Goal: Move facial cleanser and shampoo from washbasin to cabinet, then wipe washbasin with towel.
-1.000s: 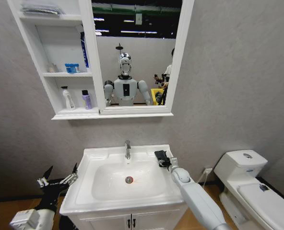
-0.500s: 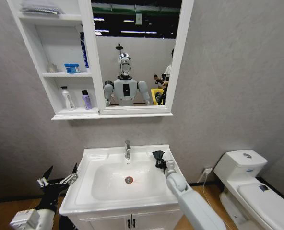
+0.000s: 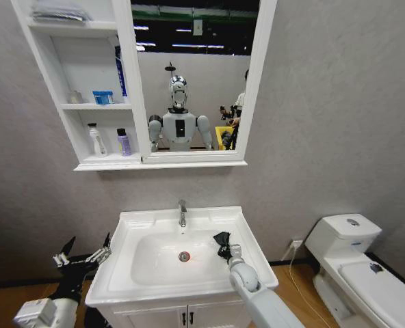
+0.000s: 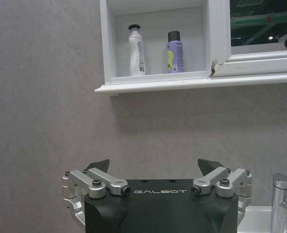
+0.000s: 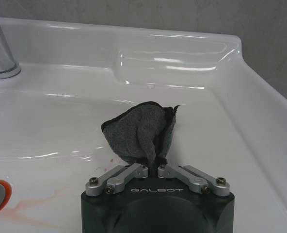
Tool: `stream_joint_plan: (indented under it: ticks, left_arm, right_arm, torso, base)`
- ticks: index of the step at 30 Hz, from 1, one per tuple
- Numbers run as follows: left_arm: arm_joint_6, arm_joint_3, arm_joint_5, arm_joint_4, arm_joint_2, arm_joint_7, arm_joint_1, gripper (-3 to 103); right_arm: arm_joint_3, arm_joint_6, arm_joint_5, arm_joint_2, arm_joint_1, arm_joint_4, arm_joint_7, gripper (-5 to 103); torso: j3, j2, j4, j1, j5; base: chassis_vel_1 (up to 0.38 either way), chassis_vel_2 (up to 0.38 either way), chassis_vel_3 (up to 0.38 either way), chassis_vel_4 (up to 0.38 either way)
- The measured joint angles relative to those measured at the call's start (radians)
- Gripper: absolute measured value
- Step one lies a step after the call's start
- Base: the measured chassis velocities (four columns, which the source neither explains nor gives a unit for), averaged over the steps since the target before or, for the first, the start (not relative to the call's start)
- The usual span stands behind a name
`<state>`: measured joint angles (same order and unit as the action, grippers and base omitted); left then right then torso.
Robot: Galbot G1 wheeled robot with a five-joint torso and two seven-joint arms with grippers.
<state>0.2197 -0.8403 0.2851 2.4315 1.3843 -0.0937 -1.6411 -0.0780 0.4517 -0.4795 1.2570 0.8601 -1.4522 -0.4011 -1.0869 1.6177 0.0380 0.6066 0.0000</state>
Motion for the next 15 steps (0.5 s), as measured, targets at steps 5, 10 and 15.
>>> stream_joint_plan:
  ticks: [5, 10, 15]
  left_arm:
    - [0.0, 0.0, 0.0, 0.0, 0.0, 0.0, 0.0, 100]
    - [0.0, 0.0, 0.0, 0.0, 0.0, 0.0, 0.0, 100]
    - [0.0, 0.0, 0.0, 0.0, 0.0, 0.0, 0.0, 100]
  right_arm:
    - [0.007, -0.014, 0.029, 0.032, -0.016, 0.055, 0.03, 4]
    - [0.016, -0.026, 0.06, 0.061, -0.034, 0.103, 0.057, 4]
    - [0.018, -0.082, 0.124, 0.101, -0.06, 0.203, 0.155, 4]
  torso:
    - [0.0, 0.0, 0.0003, 0.0, 0.0]
    - [0.0, 0.0, 0.0005, 0.0, 0.0]
    - [0.0, 0.0, 0.0005, 0.0, -0.0001]
  base:
    - [0.0, 0.0, 0.0, 0.0]
    - [0.0, 0.0, 0.0, 0.0]
    - [0.0, 0.0, 0.0, 0.0]
